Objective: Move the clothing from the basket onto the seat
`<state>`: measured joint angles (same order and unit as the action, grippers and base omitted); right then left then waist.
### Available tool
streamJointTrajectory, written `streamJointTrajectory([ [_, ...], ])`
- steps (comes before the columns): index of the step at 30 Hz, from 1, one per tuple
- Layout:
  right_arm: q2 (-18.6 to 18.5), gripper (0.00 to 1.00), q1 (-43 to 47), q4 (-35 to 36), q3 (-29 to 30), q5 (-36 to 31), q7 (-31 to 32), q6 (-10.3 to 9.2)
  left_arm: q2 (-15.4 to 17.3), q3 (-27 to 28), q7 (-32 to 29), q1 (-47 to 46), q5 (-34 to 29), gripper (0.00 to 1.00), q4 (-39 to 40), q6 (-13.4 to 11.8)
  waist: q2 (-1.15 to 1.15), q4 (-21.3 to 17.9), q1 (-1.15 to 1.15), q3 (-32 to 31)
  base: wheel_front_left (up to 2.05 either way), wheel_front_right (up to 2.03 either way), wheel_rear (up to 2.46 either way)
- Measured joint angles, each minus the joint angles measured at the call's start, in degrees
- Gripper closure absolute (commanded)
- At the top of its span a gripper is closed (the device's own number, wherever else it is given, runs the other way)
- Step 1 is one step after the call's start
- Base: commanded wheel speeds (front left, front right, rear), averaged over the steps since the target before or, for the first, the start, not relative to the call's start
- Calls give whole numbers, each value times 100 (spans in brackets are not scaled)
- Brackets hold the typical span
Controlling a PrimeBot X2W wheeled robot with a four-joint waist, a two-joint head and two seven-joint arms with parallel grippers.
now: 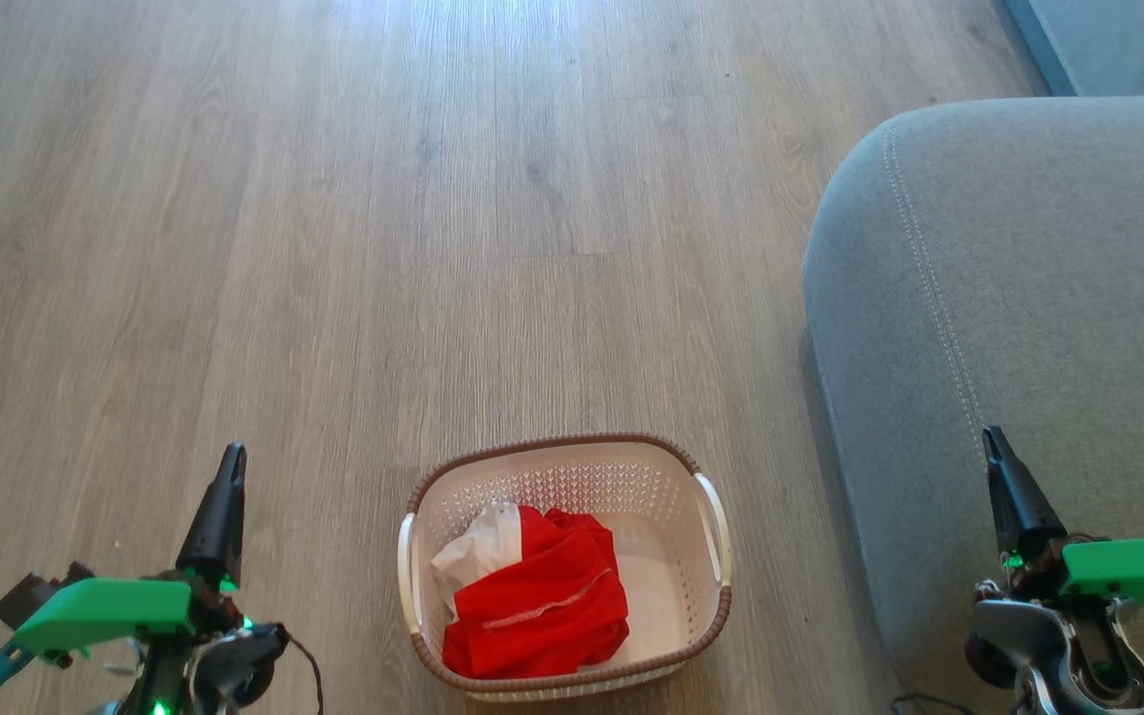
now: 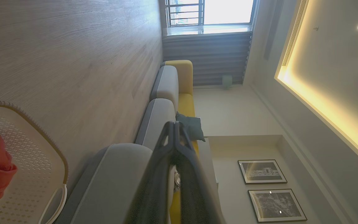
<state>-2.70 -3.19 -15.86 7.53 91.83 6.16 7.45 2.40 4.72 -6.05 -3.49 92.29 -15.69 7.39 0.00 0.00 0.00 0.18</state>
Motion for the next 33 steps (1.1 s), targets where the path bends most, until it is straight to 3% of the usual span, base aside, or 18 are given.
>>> streamJointTrajectory([
  [23,1,100,6,-40,-7,0,-1,2,-3,-2,5,5,0,100,-32,0,0,0,0,0,0,0,0],
  [24,3,0,38,-116,-16,0,-2,2,-11,-8,7,34,0,0,-108,-1,0,0,0,0,0,0,0],
  [33,47,0,348,-401,-43,-22,-71,1,-49,-1,109,350,-30,0,-375,-2,0,-1,0,-5,0,0,0],
])
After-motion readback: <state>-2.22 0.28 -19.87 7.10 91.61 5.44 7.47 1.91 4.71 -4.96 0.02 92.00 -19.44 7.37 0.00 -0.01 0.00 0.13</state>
